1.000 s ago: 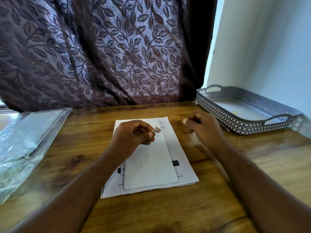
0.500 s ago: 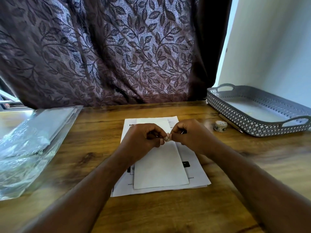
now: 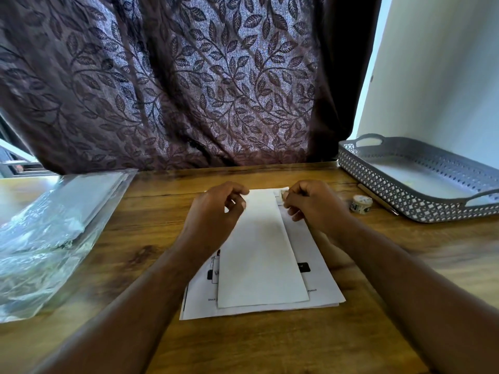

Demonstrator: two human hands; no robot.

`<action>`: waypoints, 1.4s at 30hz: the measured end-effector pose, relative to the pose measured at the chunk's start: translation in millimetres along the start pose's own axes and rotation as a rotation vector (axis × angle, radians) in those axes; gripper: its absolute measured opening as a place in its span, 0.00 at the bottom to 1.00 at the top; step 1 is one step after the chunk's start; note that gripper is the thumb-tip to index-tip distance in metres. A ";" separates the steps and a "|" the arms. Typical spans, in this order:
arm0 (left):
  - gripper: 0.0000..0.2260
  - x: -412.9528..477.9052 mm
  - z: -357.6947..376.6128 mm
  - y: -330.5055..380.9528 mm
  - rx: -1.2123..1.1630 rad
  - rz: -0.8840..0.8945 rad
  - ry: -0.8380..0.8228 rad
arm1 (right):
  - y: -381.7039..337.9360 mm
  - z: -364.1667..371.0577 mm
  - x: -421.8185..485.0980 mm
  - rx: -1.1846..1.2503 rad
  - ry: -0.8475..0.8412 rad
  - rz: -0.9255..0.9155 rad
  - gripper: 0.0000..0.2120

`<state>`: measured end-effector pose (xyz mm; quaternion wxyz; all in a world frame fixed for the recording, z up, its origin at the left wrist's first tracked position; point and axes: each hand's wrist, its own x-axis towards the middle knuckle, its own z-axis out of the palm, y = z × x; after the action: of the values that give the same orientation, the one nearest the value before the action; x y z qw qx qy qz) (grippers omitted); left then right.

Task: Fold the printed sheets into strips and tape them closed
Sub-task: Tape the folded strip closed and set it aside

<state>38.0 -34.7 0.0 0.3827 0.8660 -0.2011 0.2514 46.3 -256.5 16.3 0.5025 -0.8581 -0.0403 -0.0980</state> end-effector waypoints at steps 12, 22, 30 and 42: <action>0.42 37.3 30.4 -30.6 0.435 -0.152 -0.417 | 29.1 16.0 20.1 0.328 0.100 0.144 0.02; 0.48 4.1 26.0 -8.1 0.600 -0.044 -0.543 | 32.0 12.6 23.9 0.427 0.078 0.179 0.05; 0.44 -14.3 16.5 9.4 0.618 0.022 -0.514 | 21.2 14.6 16.3 0.205 0.070 0.113 0.08; 0.38 -0.4 24.9 -4.0 0.507 -0.035 -0.471 | 3.1 21.4 33.2 -0.295 -0.119 0.151 0.15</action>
<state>46.9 -51.2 -17.0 0.1027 0.9711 -0.1999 0.0800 82.1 -240.5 10.3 0.3739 -0.9273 0.0095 -0.0140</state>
